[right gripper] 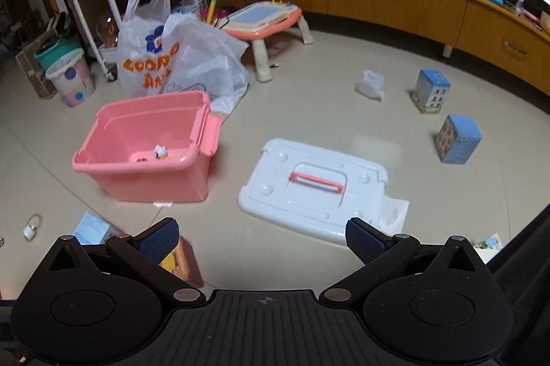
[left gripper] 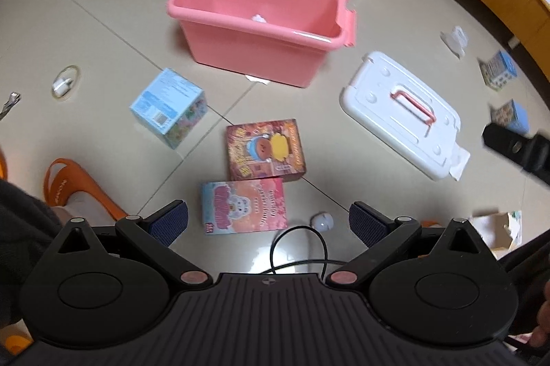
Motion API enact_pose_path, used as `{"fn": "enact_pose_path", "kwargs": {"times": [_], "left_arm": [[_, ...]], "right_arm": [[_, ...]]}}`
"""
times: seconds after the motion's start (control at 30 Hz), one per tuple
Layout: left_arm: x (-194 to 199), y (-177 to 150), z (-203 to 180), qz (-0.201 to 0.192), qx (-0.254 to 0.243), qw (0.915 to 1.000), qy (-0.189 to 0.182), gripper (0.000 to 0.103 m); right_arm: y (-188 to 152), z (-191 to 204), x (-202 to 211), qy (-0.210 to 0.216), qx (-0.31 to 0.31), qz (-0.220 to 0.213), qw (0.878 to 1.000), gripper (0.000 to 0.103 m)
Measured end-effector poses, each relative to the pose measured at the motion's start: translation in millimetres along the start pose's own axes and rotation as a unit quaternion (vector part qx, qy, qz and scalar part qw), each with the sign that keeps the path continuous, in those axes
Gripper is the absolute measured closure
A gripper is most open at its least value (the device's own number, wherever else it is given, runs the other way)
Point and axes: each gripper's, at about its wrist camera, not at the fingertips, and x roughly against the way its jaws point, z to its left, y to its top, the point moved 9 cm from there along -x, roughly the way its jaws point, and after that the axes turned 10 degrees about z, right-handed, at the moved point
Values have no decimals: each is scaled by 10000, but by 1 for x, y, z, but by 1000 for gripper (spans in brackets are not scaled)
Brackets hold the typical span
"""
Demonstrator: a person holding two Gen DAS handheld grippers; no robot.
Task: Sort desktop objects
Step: 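Move the left tool down toward the small white figurine on the floor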
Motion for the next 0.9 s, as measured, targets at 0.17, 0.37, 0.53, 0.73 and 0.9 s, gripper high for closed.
{"fn": "enact_pose_path", "kwargs": {"times": [0.17, 0.37, 0.53, 0.73, 0.9], "left_arm": [[-38, -13, -33, 203, -298, 9992, -142, 2], [-89, -13, -59, 519, -472, 9961, -526, 11], [-119, -18, -75, 706, -613, 9924, -796, 16], [-146, -20, -91, 834, -831, 9895, -842, 17], [-167, -26, -96, 1026, -831, 9872, -891, 22]], "right_arm": [[1, -1, -13, -13, -320, 253, 9992, 0], [5, -13, -11, 204, -711, 123, 9972, 0], [3, -23, -17, 306, -801, 186, 9961, 0], [2, -24, -30, 354, -889, 365, 9947, 0], [-1, -21, -40, 370, -846, 500, 9945, 0]]}}
